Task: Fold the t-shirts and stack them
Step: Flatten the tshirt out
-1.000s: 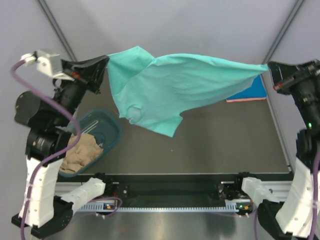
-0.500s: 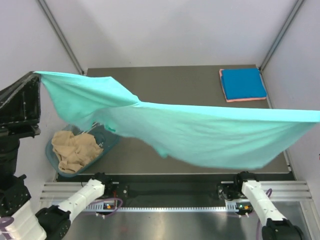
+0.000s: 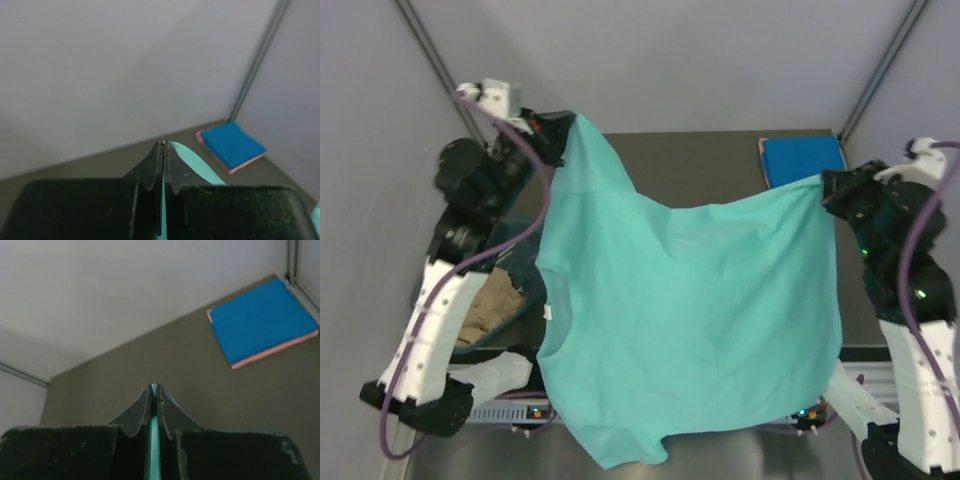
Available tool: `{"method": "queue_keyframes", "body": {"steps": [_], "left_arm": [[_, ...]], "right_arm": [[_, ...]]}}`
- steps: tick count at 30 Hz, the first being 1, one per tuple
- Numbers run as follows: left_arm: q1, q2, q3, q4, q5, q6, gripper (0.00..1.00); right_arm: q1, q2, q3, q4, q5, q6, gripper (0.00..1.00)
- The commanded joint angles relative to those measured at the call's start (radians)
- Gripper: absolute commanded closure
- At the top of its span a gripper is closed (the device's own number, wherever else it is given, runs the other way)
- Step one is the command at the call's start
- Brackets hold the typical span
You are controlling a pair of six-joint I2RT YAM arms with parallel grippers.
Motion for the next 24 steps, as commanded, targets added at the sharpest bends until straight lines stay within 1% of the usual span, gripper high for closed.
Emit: {"method": "queue_keyframes", "body": {"steps": [1,2,3,4,5,6,7,8,9,10,11,12,14,15,16,18,19,20,24], "left_arm": [[-0.001,0.069,-0.159,-0.004,-0.233,0.110,1.00],[-0.001,0.082,-0.263,0.021,-0.262,0.118,1.00],[0.001,0.119,-0.308,0.082,-0.279,0.118,1.00],[0.001,0.141,-0.348,0.117,-0.268,0.125,1.00],[0.001,0.167,-0.381,0.154,-0.259,0.127,1.00],[0.004,0.223,-0.438,0.197,-0.252,0.128,1.00],[0.005,0.257,-0.455,0.284,-0.245,0.128,1.00],[0.011,0.295,-0.458,0.306,-0.226,0.133,1.00],[0.025,0.381,-0.448,0.315,-0.221,0.136,1.00],[0.033,0.424,-0.436,0.322,-0.215,0.148,1.00],[0.042,0.463,-0.410,0.343,-0.184,0.157,1.00],[0.059,0.533,-0.397,0.354,-0.169,0.167,1.00],[0.077,0.613,-0.353,0.374,-0.140,0.185,1.00],[0.085,0.633,-0.339,0.381,-0.130,0.185,1.00],[0.093,0.653,-0.325,0.388,-0.101,0.185,1.00],[0.111,0.694,-0.294,0.421,-0.072,0.185,1.00],[0.114,0.708,-0.284,0.429,-0.069,0.187,1.00],[0.119,0.722,-0.253,0.429,-0.072,0.209,1.00],[0.140,0.791,-0.190,0.414,-0.060,0.220,1.00]], "right_arm": [[0.008,0.062,-0.279,0.208,0.038,-0.022,1.00],[0.005,0.077,-0.339,0.260,0.040,-0.022,1.00],[0.002,0.099,-0.390,0.359,0.035,-0.013,1.00],[-0.003,0.158,-0.465,0.406,0.025,-0.009,1.00],[-0.010,0.192,-0.492,0.451,0.006,-0.003,1.00],[-0.027,0.229,-0.512,0.538,-0.033,0.010,1.00],[-0.033,0.307,-0.527,0.581,-0.055,0.016,1.00],[-0.056,0.350,-0.541,0.624,-0.084,0.021,1.00],[-0.072,0.391,-0.541,0.688,-0.166,0.028,1.00],[-0.085,0.472,-0.539,0.748,-0.208,0.033,1.00],[-0.107,0.511,-0.535,0.790,-0.262,0.033,1.00],[-0.116,0.549,-0.529,0.855,-0.329,0.037,1.00],[-0.139,0.661,-0.491,0.925,-0.414,0.039,1.00],[-0.145,0.698,-0.475,0.943,-0.440,0.039,1.00],[-0.152,0.768,-0.445,0.960,-0.463,0.042,1.00],[-0.155,0.821,-0.426,1.014,-0.507,0.060,1.00],[-0.156,0.862,-0.409,1.028,-0.511,0.062,1.00],[-0.190,0.881,-0.394,1.034,-0.514,0.065,1.00],[-0.201,0.968,-0.319,1.026,-0.520,0.048,1.00]]}}
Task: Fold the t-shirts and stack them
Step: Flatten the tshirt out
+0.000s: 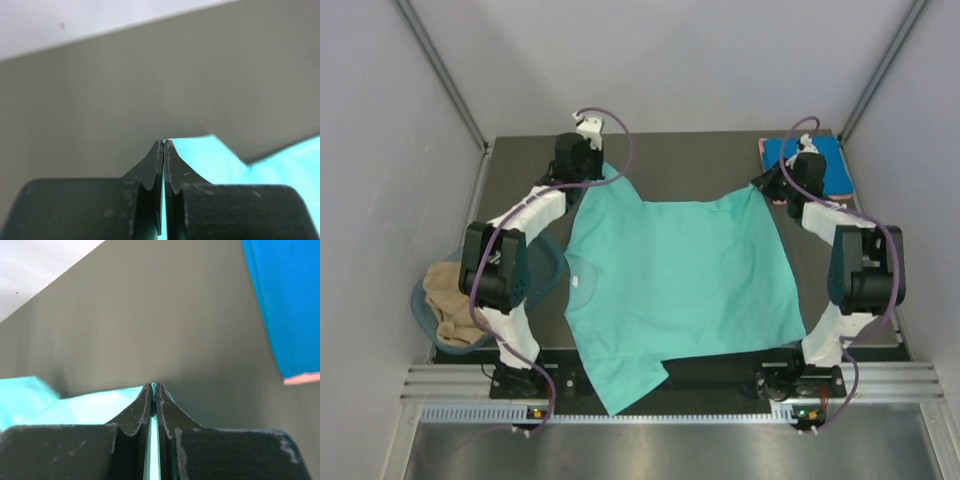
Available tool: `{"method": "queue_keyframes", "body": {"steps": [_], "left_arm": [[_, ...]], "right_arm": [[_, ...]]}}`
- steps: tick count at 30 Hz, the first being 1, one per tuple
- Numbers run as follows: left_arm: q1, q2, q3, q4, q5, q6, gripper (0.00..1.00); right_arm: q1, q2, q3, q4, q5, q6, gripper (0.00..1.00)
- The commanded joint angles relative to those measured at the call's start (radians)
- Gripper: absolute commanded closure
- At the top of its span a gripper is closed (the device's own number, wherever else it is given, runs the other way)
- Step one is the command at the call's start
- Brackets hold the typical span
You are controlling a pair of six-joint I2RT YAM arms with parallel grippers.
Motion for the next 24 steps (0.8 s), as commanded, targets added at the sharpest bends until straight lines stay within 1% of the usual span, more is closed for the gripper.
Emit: {"method": "queue_keyframes", "body": {"steps": [1,2,6,11,13,15,17,18,19,20,21,22,24], "left_arm": [[0.017,0.024,0.072,0.101,0.039,0.032,1.00],[0.021,0.027,0.077,0.101,0.038,0.036,1.00],[0.043,0.029,0.063,0.113,0.071,0.047,1.00],[0.049,0.046,0.063,0.104,0.145,0.041,1.00],[0.049,0.047,0.060,0.107,0.165,0.022,1.00],[0.049,0.051,0.051,0.116,0.163,0.016,1.00],[0.049,0.057,0.052,0.115,0.137,0.022,1.00],[0.049,0.063,0.057,0.098,0.078,0.030,1.00],[0.049,0.067,0.065,0.084,0.053,0.035,1.00],[0.052,0.067,0.068,0.079,0.030,0.041,1.00],[0.052,0.067,0.068,0.078,-0.011,0.042,1.00],[0.058,0.069,0.072,0.073,-0.018,0.042,1.00],[0.063,0.074,0.086,0.058,-0.054,0.039,1.00]], "right_arm": [[-0.026,0.056,0.121,0.098,-0.042,-0.009,1.00],[-0.035,0.074,0.143,0.060,-0.029,-0.018,1.00],[-0.060,0.151,0.217,0.021,-0.025,-0.039,1.00],[-0.077,0.170,0.232,0.021,-0.053,-0.050,0.98],[-0.075,0.173,0.246,-0.002,-0.062,-0.065,0.96],[-0.072,0.173,0.261,-0.060,-0.050,-0.065,0.83],[-0.066,0.168,0.284,-0.095,-0.039,-0.058,0.74],[-0.063,0.168,0.301,-0.170,-0.023,-0.053,0.68],[-0.057,0.170,0.345,-0.218,-0.003,-0.053,0.65],[-0.048,0.170,0.362,-0.318,0.039,-0.049,0.59],[-0.042,0.165,0.379,-0.366,0.065,-0.041,0.58],[-0.036,0.162,0.404,-0.461,0.127,-0.033,0.58],[-0.032,0.145,0.402,-0.535,0.181,0.012,0.59]]}}
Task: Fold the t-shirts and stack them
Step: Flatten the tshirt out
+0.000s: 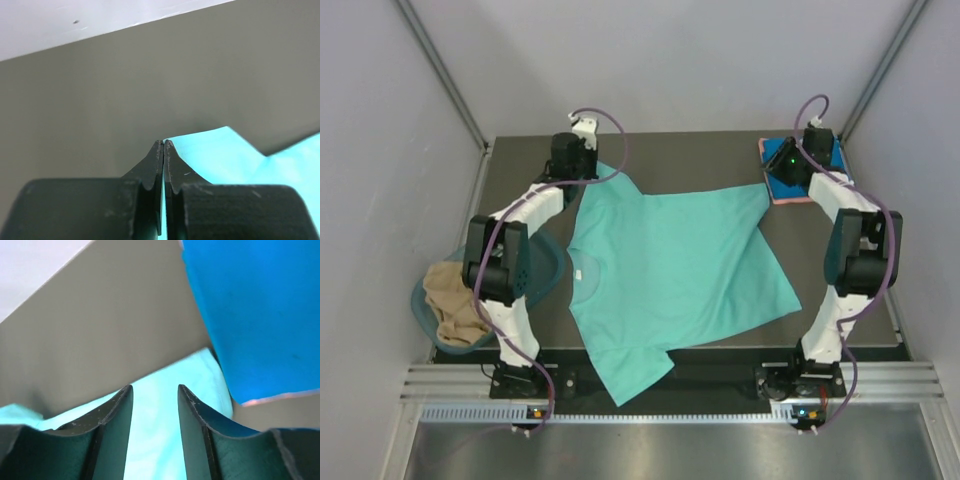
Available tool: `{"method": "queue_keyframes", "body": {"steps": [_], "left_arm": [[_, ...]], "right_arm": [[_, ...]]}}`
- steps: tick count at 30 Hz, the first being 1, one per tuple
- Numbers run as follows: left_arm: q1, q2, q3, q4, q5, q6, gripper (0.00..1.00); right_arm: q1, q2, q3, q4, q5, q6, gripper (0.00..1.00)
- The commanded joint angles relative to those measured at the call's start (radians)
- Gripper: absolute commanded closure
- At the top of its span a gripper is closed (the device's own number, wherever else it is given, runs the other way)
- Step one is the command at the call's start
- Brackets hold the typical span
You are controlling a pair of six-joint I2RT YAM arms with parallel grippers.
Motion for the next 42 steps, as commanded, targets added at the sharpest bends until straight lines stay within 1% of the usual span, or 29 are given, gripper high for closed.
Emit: {"method": "queue_keyframes", "body": {"steps": [1,3,4,6,7,8,9,12,13,15,16,17,20,21,24,27,30,35,40,42], "left_arm": [[0.014,0.009,0.062,-0.001,-0.085,0.005,1.00],[0.019,0.023,0.079,-0.029,-0.079,0.002,1.00],[0.017,0.026,0.096,-0.041,-0.077,-0.001,1.00],[0.019,0.036,0.116,-0.066,-0.085,-0.012,1.00],[0.019,0.037,0.126,-0.087,-0.103,-0.015,1.00],[0.019,0.036,0.131,-0.093,-0.115,-0.020,1.00],[0.020,0.036,0.133,-0.099,-0.124,-0.026,1.00],[0.020,0.029,0.139,-0.122,-0.161,-0.024,1.00],[0.019,0.028,0.142,-0.129,-0.167,-0.055,1.00],[0.020,0.026,0.143,-0.144,-0.186,-0.064,1.00],[0.020,0.025,0.143,-0.147,-0.189,-0.066,1.00],[0.019,0.025,0.146,-0.152,-0.189,-0.069,1.00],[0.020,0.020,0.142,-0.152,-0.166,-0.087,1.00],[0.020,0.020,0.140,-0.152,-0.151,-0.092,1.00],[0.019,0.017,0.128,-0.147,-0.132,-0.104,1.00],[0.019,0.010,0.117,-0.136,-0.120,-0.112,1.00],[0.019,0.010,0.111,-0.132,-0.105,-0.121,1.00],[0.020,0.005,0.106,-0.127,-0.095,-0.138,1.00],[0.020,0.002,0.105,-0.124,-0.085,-0.148,1.00],[0.020,0.002,0.103,-0.124,-0.083,-0.155,1.00]], "right_arm": [[0.015,-0.055,0.019,-0.245,0.153,0.070,0.59],[0.014,-0.114,-0.043,-0.334,0.254,0.149,0.59],[0.012,-0.137,-0.071,-0.357,0.273,0.174,0.60],[0.001,-0.216,-0.145,-0.390,0.264,0.228,0.61],[-0.005,-0.246,-0.221,-0.396,0.264,0.247,0.61],[-0.006,-0.273,-0.261,-0.400,0.270,0.274,0.62],[-0.006,-0.324,-0.296,-0.414,0.281,0.283,0.62],[-0.006,-0.408,-0.408,-0.486,0.328,0.300,0.62],[-0.006,-0.425,-0.426,-0.504,0.333,0.301,0.63],[-0.005,-0.482,-0.455,-0.587,0.367,0.323,0.63],[-0.005,-0.497,-0.479,-0.619,0.388,0.335,0.63],[-0.005,-0.514,-0.492,-0.691,0.437,0.362,0.63],[-0.006,-0.583,-0.573,-0.745,0.460,0.387,0.63],[-0.006,-0.626,-0.635,-0.742,0.454,0.392,0.63],[-0.006,-0.719,-0.743,-0.723,0.451,0.426,0.63],[-0.006,-0.773,-0.803,-0.677,0.463,0.462,0.62],[-0.006,-0.792,-0.832,-0.647,0.479,0.496,0.63],[-0.009,-0.806,-0.877,-0.624,0.557,0.579,0.65],[-0.012,-0.830,-0.941,-0.499,0.517,0.581,0.69],[-0.012,-0.818,-0.940,-0.495,0.511,0.582,0.71]]}}
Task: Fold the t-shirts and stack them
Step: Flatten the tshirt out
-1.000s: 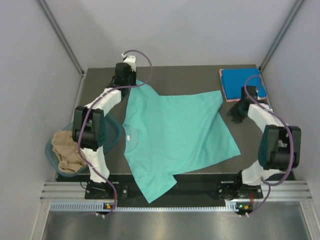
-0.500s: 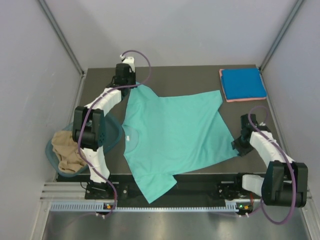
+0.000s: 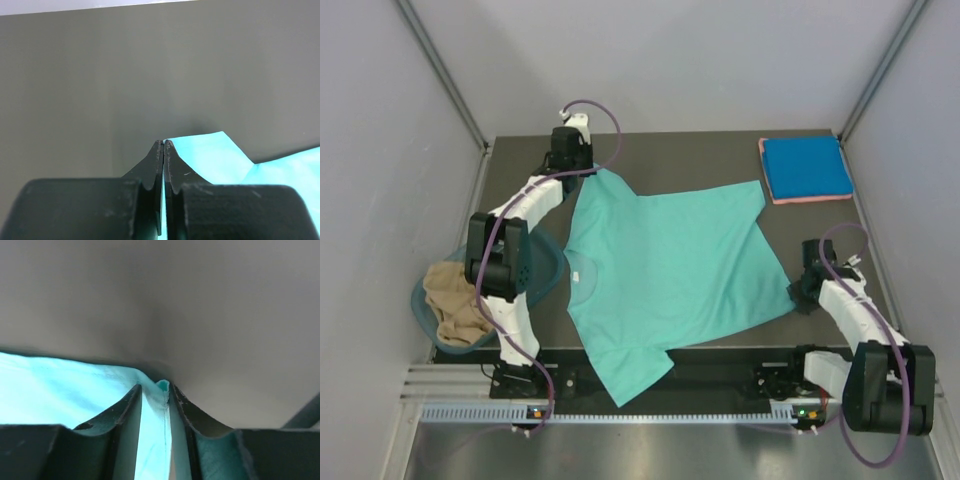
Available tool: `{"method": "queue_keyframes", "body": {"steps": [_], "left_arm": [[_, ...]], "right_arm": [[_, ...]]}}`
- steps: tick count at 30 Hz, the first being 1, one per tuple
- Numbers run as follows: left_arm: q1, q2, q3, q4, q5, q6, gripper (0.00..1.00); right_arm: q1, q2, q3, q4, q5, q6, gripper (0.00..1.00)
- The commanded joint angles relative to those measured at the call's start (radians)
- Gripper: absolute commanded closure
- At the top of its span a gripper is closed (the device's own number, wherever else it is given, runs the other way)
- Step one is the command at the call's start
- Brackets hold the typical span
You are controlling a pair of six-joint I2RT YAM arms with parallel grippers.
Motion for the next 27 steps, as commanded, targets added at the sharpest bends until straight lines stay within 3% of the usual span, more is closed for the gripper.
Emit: {"method": "queue_keyframes", "body": {"steps": [1,3,4,10,14,22,24,25,27], "left_arm": [[0.005,-0.040,-0.003,0.042,0.016,-0.021,1.00],[0.006,-0.040,-0.008,0.044,0.011,-0.025,1.00],[0.006,-0.040,-0.008,0.042,0.007,-0.028,1.00],[0.006,-0.046,-0.012,0.042,0.007,-0.054,1.00],[0.006,-0.038,-0.012,0.045,0.027,-0.068,1.00],[0.006,-0.040,-0.012,0.041,0.041,-0.074,1.00],[0.005,-0.041,-0.015,0.041,0.039,-0.079,1.00],[0.006,-0.040,-0.015,0.039,0.041,-0.081,1.00],[0.006,-0.040,-0.017,0.035,0.053,-0.079,1.00]], "right_arm": [[-0.006,0.019,-0.027,0.080,0.008,0.026,0.73],[-0.007,0.036,-0.020,0.071,0.015,0.019,0.97],[-0.012,0.042,-0.014,0.033,0.023,0.030,1.00],[-0.033,0.021,0.058,-0.234,0.150,0.102,1.00],[-0.033,-0.138,0.042,-0.258,0.111,0.131,1.00],[-0.033,-0.310,0.057,-0.343,0.098,0.180,1.00],[-0.033,-0.307,0.078,-0.363,0.100,0.176,0.78],[-0.033,-0.298,0.095,-0.382,0.117,0.177,0.62],[-0.033,-0.255,0.155,-0.451,0.150,0.194,0.55]]}}
